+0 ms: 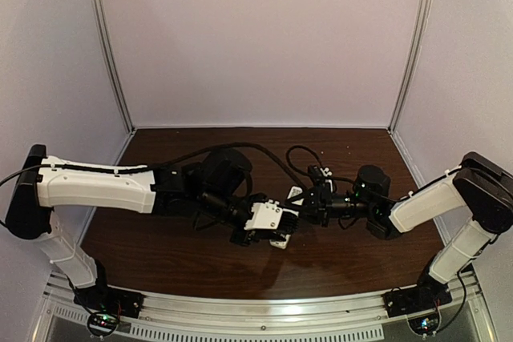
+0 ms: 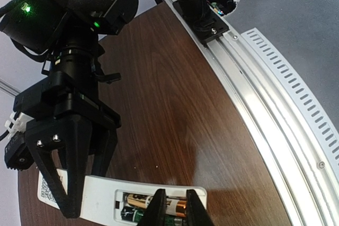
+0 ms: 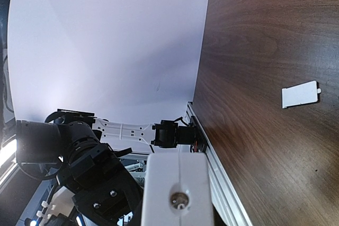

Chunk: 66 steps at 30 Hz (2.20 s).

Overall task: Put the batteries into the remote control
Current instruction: Press the battery in the battery compartment.

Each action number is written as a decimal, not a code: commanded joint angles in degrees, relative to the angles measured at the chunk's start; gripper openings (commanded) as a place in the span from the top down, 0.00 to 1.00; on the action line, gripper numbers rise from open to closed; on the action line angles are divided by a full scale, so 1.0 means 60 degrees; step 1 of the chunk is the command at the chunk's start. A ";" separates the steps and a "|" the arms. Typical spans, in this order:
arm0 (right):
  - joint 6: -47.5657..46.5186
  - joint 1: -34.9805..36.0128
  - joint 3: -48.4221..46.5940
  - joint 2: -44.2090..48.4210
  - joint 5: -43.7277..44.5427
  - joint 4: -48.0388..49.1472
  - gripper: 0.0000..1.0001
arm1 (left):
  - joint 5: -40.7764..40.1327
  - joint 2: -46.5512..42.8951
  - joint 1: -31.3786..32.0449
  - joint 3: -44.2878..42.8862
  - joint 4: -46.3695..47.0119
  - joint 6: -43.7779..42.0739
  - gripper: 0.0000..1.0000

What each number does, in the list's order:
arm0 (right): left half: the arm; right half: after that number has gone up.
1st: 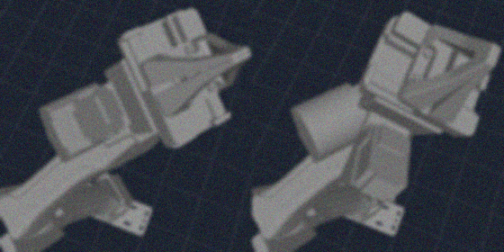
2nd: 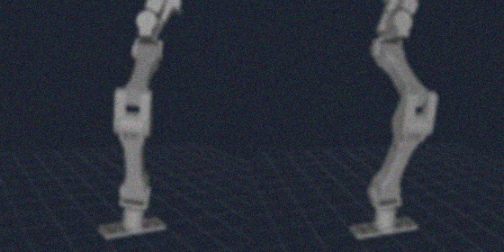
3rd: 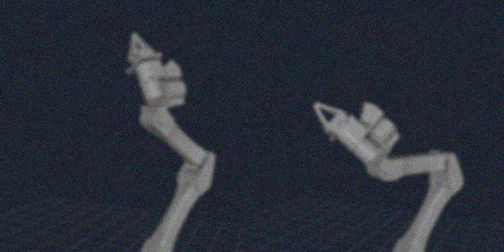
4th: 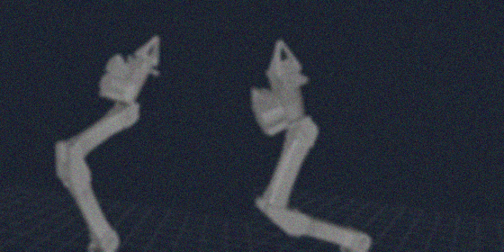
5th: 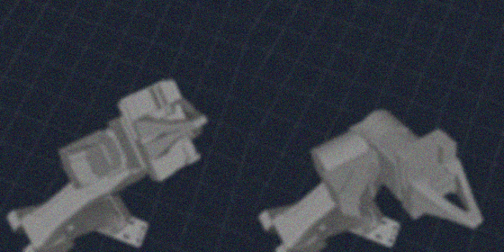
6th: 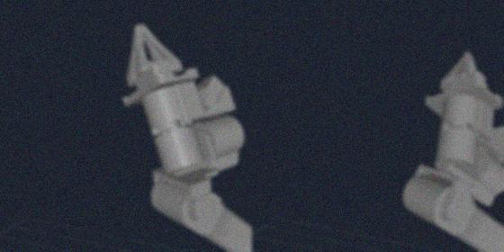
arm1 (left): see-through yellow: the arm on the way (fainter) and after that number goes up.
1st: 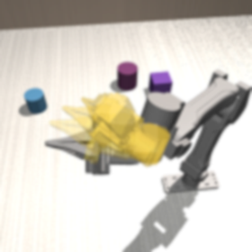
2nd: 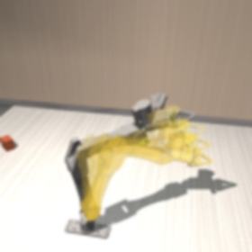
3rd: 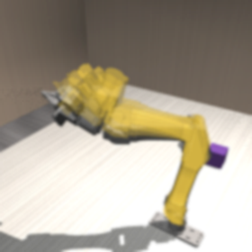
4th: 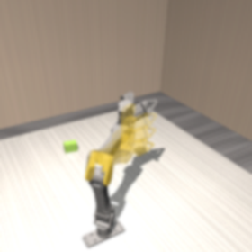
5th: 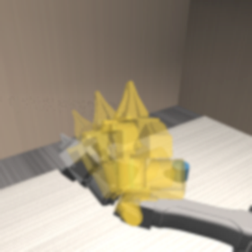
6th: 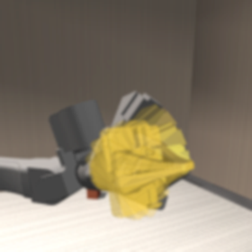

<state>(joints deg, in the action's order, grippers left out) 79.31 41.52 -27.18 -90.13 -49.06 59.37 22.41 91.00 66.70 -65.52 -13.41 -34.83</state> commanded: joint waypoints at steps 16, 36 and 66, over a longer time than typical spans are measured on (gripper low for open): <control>0.0086 0.0141 -0.0252 0.0209 -0.0083 0.0684 1.00 | 0.0350 0.0639 -0.0430 -0.0220 0.0406 0.0400 0.90; 0.0677 0.0375 -0.0368 0.0166 -0.0327 0.1977 1.00 | 0.0984 0.1028 -0.1069 0.0099 0.0903 0.0889 0.93; -0.1650 -0.0181 -0.0581 0.0800 0.0232 -0.1523 1.00 | -0.1463 -0.2185 -0.0460 0.0719 0.1470 0.4752 0.05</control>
<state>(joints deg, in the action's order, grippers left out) 74.78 40.77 -28.34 -88.33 -48.53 55.29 20.34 82.48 65.10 -64.03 -8.56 -19.99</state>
